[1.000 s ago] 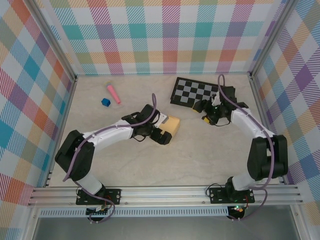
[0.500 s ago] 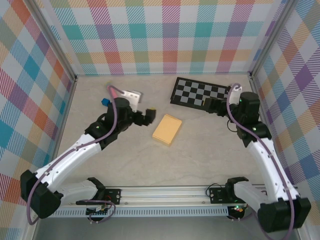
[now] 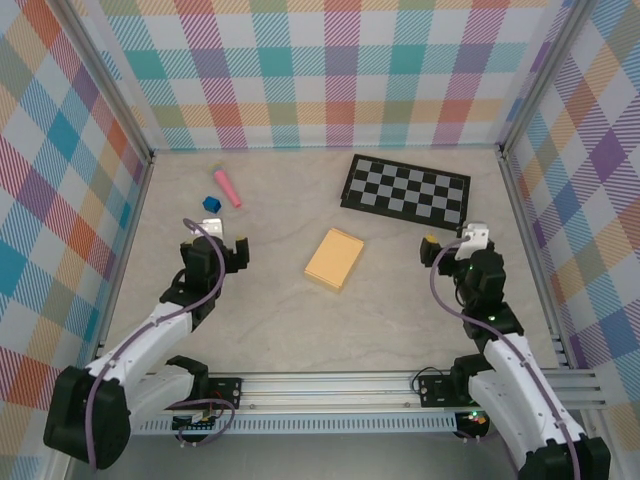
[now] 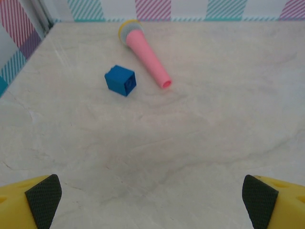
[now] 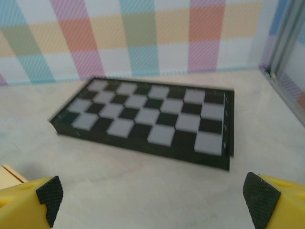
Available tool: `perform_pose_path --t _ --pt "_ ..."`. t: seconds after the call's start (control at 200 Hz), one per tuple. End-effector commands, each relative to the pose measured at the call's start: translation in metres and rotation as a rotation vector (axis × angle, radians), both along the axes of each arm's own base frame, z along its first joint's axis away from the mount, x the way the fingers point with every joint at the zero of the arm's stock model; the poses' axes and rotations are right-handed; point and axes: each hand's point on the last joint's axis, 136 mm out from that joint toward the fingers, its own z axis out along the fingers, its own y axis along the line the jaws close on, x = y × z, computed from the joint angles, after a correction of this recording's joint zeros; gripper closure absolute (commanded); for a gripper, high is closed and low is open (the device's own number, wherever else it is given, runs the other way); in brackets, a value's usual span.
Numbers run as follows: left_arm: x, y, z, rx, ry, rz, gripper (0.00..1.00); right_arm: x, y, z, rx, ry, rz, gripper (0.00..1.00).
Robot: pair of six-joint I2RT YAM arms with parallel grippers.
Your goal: Fold the paper box
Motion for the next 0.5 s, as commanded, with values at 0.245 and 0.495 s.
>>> perform_pose_path --t 0.245,0.495 --pt "0.032 -0.004 -0.042 -0.020 -0.023 -0.106 0.00 0.046 0.008 -0.054 -0.080 -0.007 -0.004 0.00" --pt "0.057 0.002 -0.043 -0.068 -0.108 -0.160 0.00 0.090 0.002 -0.064 -0.136 0.014 0.006 0.00"
